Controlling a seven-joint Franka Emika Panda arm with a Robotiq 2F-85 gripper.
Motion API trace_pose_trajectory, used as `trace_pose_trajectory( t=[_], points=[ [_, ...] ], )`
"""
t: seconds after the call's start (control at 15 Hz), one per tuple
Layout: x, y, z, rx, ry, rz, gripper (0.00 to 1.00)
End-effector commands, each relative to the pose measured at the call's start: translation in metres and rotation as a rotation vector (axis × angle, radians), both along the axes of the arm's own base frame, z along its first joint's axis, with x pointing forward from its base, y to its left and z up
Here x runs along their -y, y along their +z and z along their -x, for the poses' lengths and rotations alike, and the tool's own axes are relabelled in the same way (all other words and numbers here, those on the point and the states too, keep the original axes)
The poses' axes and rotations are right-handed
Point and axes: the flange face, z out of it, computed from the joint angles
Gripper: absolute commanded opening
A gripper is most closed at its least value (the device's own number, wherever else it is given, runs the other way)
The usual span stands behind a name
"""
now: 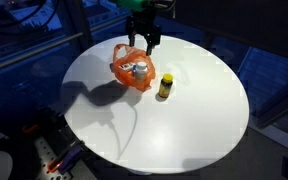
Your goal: Pick up the white and orange bottle from the table and put it in the plastic bag
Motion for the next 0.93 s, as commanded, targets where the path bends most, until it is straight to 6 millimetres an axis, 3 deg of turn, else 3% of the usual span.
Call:
trace_pose_trajectory(
  t=[0.0, 0.67, 0.73, 0.87],
  points=[
    [-0.003, 0.042, 0.008, 0.021, 0.057, -0.039, 1.0],
    [-0.014, 0.157, 0.047, 0.136, 0.028, -0.086, 1.0],
    [-0.009, 0.174, 0.055, 0.145, 0.024, -0.085, 1.0],
    [-0.007, 0.189, 0.06, 0.16, 0.02, -0.075, 1.0]
  ],
)
